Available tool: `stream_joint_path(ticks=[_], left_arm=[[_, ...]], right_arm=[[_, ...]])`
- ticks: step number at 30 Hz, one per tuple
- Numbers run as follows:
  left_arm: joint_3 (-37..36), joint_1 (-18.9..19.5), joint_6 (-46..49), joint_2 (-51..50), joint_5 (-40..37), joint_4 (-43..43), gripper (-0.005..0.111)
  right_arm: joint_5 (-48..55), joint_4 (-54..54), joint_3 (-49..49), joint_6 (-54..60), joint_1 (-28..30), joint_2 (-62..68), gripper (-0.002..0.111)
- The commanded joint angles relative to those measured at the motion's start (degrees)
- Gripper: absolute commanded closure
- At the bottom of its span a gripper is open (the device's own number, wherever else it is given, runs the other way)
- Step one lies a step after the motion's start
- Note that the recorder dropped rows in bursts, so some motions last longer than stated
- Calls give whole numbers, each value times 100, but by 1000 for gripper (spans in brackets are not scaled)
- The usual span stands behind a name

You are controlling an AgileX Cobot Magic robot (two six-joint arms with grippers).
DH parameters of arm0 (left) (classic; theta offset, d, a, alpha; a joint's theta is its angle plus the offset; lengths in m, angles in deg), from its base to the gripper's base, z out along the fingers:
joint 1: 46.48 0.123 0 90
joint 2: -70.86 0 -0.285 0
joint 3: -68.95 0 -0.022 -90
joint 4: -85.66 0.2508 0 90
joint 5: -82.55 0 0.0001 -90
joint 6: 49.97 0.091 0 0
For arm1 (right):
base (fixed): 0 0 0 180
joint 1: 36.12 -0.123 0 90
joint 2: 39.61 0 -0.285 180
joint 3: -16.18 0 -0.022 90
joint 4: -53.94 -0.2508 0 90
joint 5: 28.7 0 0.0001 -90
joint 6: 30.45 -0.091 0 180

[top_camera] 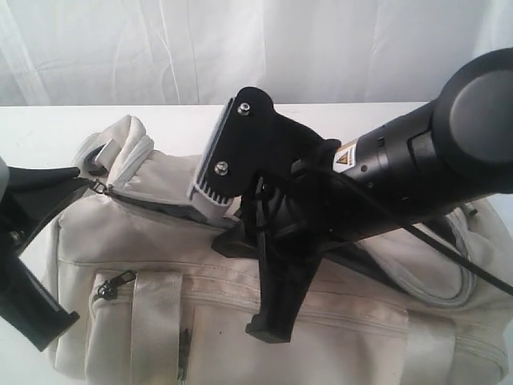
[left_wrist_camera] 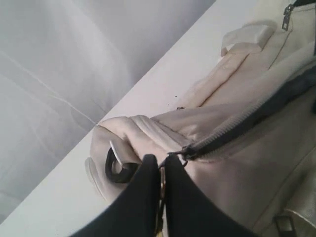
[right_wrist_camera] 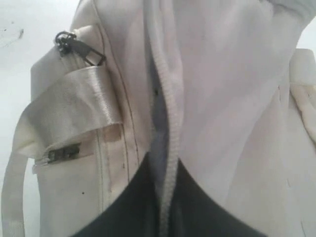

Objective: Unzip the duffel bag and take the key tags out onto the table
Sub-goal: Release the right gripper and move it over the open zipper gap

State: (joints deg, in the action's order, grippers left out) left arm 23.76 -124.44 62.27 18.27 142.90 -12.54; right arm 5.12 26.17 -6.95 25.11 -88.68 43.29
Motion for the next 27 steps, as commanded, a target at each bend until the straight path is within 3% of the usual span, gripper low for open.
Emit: stream_joint_path(ticks=[1, 3, 7, 13, 20, 23, 27], left_arm=[[68, 13, 712, 80, 241, 434, 107], [68, 13, 712, 80, 243, 491, 107], [68, 13, 916, 80, 175, 1156, 107], [68, 13, 134, 80, -162, 735, 107], [68, 13, 18, 80, -688, 721, 107], [68, 13, 80, 80, -1084, 689, 107], [68, 13, 211, 80, -637, 605, 107]], right_arm=[[461, 282, -14, 228, 121, -188, 108], [397, 140, -14, 228, 121, -188, 108], [119, -90, -14, 228, 121, -193, 91], [-131, -309, -14, 208, 121, -193, 84], [-534, -1306, 11, 600, 109, -193, 49], [-756, -2121, 11, 1370, 86, -193, 46], [-841, -2690, 11, 2277, -94, -193, 46]])
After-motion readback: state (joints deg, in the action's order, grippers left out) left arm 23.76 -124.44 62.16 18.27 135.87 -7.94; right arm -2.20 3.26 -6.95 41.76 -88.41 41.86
